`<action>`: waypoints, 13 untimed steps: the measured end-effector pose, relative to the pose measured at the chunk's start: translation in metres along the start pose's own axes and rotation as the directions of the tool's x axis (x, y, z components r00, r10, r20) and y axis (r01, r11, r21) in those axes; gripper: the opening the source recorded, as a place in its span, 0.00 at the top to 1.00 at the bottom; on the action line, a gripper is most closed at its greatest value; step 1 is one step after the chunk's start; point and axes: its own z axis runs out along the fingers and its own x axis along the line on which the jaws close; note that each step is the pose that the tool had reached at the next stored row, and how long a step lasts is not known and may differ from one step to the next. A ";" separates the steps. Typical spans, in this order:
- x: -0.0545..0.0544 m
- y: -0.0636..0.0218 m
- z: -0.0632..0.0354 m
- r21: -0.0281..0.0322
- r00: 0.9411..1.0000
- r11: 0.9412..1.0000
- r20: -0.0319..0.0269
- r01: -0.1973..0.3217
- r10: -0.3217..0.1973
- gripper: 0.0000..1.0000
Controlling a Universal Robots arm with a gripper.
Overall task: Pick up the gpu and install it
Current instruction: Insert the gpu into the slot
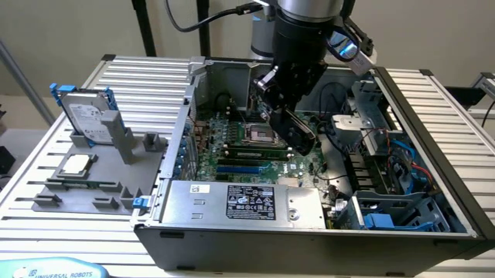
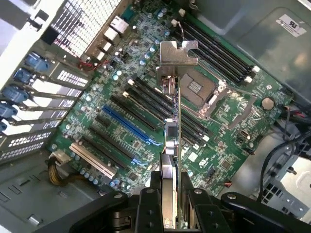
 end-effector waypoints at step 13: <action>0.000 -0.0002 0.0114 0.000 0.972 0.972 -0.003 0.234 -0.234 0.73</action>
